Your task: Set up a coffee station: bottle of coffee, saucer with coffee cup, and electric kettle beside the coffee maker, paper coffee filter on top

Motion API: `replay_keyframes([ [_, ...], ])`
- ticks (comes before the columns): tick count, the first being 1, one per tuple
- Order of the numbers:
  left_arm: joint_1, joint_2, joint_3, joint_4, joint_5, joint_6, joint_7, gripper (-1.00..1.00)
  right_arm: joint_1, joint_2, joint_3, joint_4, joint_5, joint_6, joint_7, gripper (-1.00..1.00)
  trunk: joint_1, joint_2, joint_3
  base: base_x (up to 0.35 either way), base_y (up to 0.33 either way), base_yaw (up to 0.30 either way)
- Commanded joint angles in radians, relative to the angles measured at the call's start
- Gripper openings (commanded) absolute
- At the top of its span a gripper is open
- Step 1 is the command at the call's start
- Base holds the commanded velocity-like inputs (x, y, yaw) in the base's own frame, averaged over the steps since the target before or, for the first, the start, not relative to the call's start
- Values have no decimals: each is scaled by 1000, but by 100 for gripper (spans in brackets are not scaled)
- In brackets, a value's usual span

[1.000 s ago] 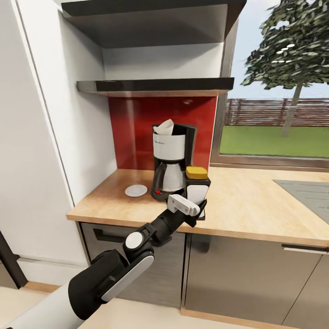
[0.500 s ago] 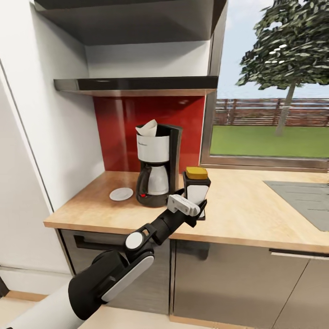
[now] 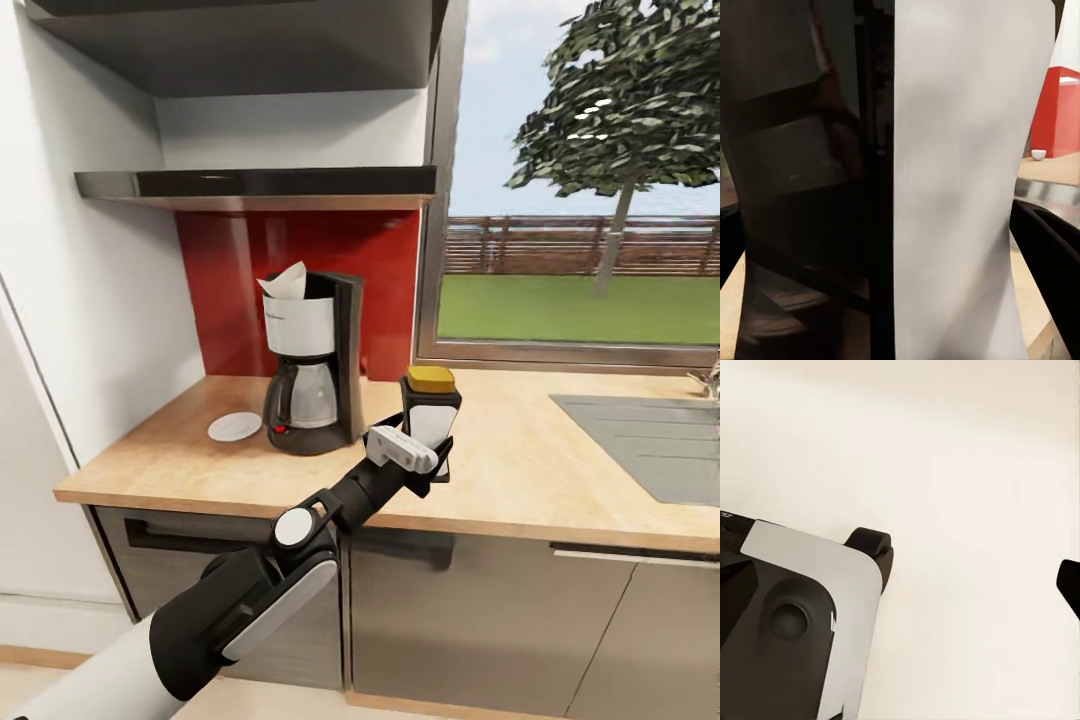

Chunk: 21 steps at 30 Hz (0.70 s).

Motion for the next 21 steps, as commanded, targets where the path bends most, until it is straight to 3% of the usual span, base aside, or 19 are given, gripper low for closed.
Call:
replay_keyframes([
  [1, -2, 1, -3, -2, 8, 3, 8, -100, -2, 0, 9, 4, -8, -8, 4, 100, 0, -1, -1, 119, -273, 0],
  [21, -2, -1, -5, -2, 9, 3, 10, -100, -2, 0, 9, 4, -8, -8, 4, 100, 0, -1, -1, 151, -298, 0],
])
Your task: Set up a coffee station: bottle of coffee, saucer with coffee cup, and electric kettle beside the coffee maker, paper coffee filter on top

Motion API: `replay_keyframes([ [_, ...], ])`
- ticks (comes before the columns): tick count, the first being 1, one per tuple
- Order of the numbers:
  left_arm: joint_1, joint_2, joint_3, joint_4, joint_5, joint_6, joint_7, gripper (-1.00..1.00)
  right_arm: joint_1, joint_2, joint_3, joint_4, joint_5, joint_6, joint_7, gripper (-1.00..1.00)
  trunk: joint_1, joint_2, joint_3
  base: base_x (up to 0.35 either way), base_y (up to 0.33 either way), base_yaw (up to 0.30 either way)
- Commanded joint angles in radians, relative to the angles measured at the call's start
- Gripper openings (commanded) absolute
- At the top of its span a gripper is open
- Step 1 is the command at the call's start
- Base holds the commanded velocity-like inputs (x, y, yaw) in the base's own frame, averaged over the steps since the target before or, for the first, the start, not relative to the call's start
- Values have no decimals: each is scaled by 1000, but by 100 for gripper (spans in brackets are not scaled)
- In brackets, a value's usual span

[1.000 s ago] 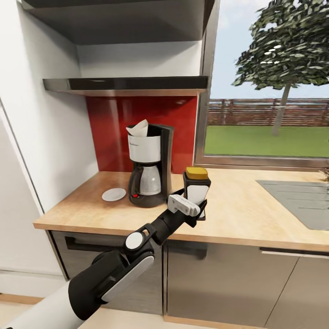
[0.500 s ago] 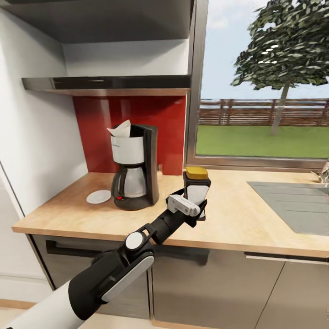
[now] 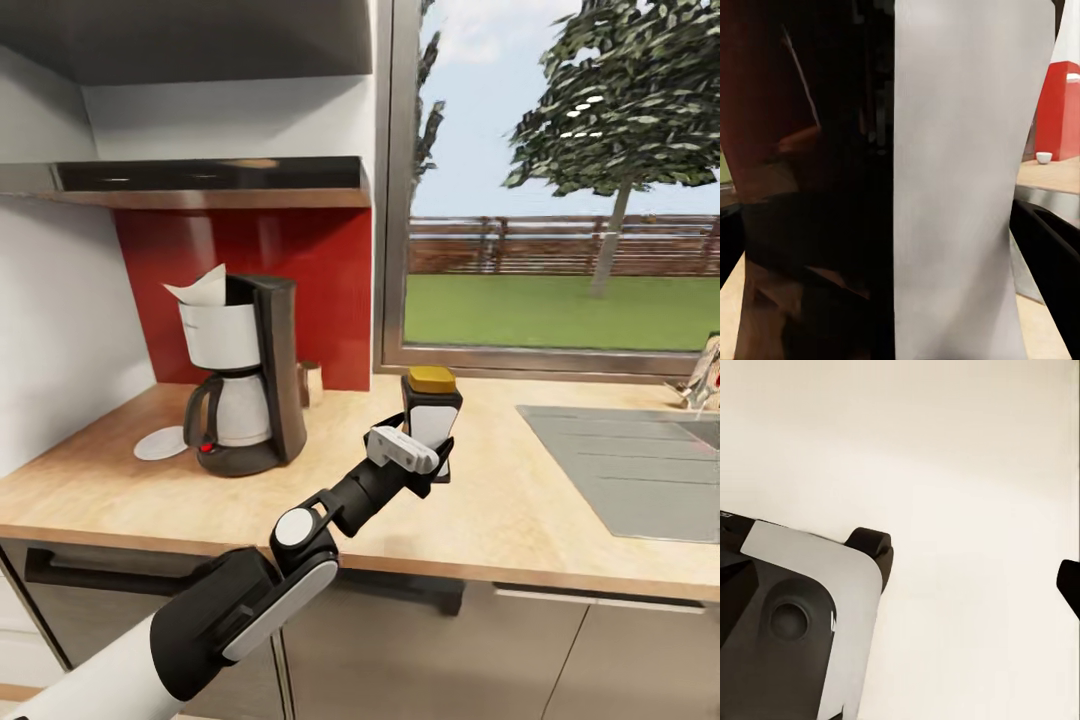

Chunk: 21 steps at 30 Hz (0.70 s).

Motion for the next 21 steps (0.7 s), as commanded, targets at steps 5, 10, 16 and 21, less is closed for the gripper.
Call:
replay_keyframes([
  [5, -2, 1, -15, -2, 7, 3, 9, -100, -2, 0, 9, 4, -8, -8, 4, 100, 0, -1, -1, 145, -303, 1],
  [10, -2, 0, -23, -2, 6, 3, 9, -100, -2, 0, 9, 5, -8, -8, 1, 100, 0, -1, -1, 109, -241, 142],
  [16, -2, -1, -26, -2, 6, 3, 10, -100, -2, 2, 10, 5, -8, -6, -92, 100, 0, -1, -1, -93, -126, 193],
  [21, -2, -1, -31, -2, 6, 3, 10, -100, -2, 2, 10, 5, -8, -5, -96, 100, 0, -1, -1, -235, -191, 34],
])
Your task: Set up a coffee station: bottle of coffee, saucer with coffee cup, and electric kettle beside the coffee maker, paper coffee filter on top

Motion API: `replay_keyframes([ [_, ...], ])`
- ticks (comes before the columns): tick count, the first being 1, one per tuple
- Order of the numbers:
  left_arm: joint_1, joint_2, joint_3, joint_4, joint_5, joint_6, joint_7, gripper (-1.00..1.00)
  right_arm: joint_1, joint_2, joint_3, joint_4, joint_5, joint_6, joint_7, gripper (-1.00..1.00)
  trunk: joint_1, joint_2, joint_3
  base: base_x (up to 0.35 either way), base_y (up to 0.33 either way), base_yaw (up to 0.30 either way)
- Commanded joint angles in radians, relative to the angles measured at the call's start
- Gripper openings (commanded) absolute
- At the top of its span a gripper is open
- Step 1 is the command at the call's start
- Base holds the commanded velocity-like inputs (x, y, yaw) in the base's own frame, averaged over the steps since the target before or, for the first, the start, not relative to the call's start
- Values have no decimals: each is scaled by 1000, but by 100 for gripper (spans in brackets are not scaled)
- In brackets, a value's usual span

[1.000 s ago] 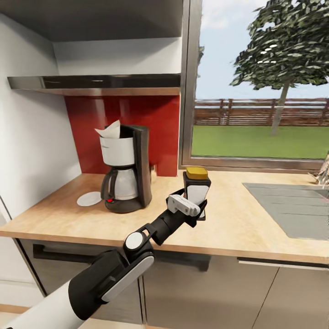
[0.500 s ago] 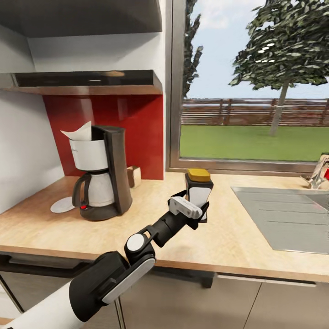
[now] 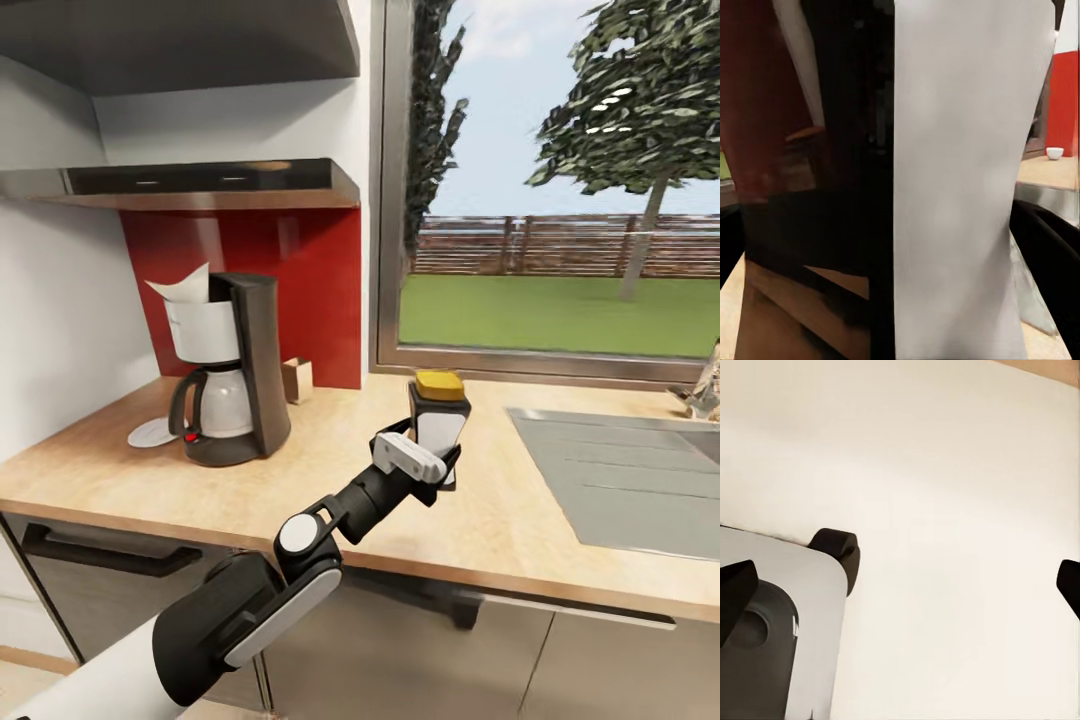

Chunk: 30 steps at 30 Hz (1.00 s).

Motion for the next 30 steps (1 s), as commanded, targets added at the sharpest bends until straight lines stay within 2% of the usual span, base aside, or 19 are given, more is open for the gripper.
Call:
replay_keyframes([
  [1, -2, 1, -6, -2, 8, 3, 8, -100, -2, 0, 9, 4, -9, -7, 4, 100, 0, -1, -1, -244, -197, 10],
  [8, -2, 2, -10, -1, 8, 3, 10, -100, -2, 8, 9, 4, -9, -7, 2, 100, 0, -1, -1, -78, -64, 2],
  [11, -2, -1, -11, 0, 8, 3, 39, -100, -2, 16, 8, 4, -9, -7, 1, 100, 0, -1, -1, -3, -2, 0],
  [12, -2, -5, -12, 1, 8, 4, 59, -100, -2, 16, 9, 4, -9, -7, 1, 100, 0, -1, -1, -1, -1, 0],
  [15, -2, -37, -9, 2, 7, 9, 147, -100, -2, 17, 9, 4, -9, -7, 2, 100, 0, -1, -1, 0, 0, 0],
  [19, -2, -58, 13, 4, 6, 16, 182, -100, -2, 18, 9, 4, -9, -7, 2, 100, 0, -1, -1, 0, 0, 0],
  [22, -2, -82, 75, 6, 3, 30, 192, -100, -2, 18, 9, 4, -9, -8, 2, 100, 0, -1, -1, 0, 0, 0],
  [23, -2, -96, 108, 6, 1, 58, 195, -100, -2, 18, 9, 4, -9, -8, 2, 100, 0, -1, -1, 0, 0, 0],
  [26, -2, -128, 156, 7, -20, 135, 199, -100, -2, 18, 9, 4, -9, -8, 2, 100, 0, -1, -1, 0, 0, 0],
  [28, -2, -158, 235, 10, -113, 189, 199, -100, -2, 18, 9, 4, -9, -8, 2, 100, 0, -1, -1, 0, 0, 0],
  [30, -2, -175, 287, 32, -173, 207, 199, -100, -2, 19, 9, 4, -9, -8, 2, 100, 0, -1, -1, 0, 0, 0],
])
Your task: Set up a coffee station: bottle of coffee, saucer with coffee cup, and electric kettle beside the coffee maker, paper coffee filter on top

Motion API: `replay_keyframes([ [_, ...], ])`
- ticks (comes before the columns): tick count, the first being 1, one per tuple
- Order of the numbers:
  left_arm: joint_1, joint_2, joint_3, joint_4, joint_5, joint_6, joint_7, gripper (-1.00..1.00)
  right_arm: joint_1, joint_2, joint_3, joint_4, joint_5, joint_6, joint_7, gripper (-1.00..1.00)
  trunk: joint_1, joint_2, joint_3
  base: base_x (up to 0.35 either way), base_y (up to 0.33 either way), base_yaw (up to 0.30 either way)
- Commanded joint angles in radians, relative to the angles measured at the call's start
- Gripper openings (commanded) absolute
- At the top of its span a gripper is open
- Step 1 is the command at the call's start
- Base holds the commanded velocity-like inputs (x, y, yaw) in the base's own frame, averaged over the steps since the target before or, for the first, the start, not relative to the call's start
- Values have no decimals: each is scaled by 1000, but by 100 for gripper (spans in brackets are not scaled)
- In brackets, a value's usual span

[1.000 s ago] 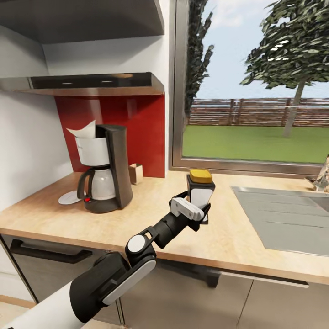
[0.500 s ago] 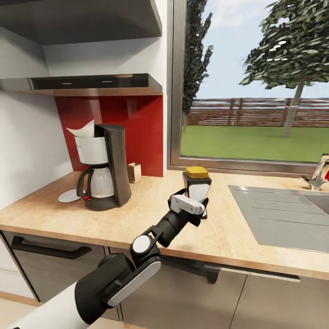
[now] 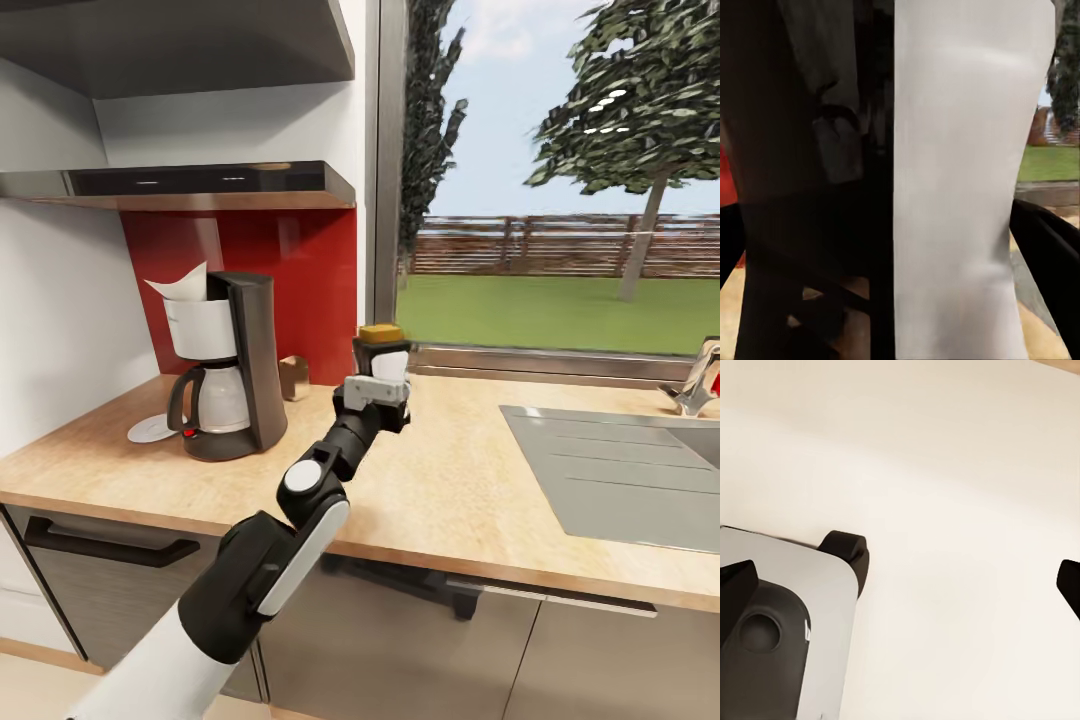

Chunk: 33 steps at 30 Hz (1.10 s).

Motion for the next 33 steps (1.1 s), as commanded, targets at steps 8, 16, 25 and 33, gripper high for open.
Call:
replay_keyframes([
  [8, -1, -18, 101, 114, -64, 20, 10, -100, -2, 0, 9, 4, -9, -7, 5, 100, 0, -1, -1, 0, 0, 0],
  [16, -1, -18, 142, 147, -205, 20, 10, -100, -2, 0, 9, 4, -9, -7, 5, 100, 0, -1, -1, 0, 0, 0],
  [25, -1, -14, 190, 153, -248, 15, 11, -100, -2, 0, 9, 4, -9, -7, 5, 100, 0, -1, -1, 0, 0, 0],
  [33, -1, -11, 192, 156, -250, 9, 9, -100, -2, 0, 9, 4, -9, -7, 5, 100, 0, -1, -1, 44, 0, 0],
])
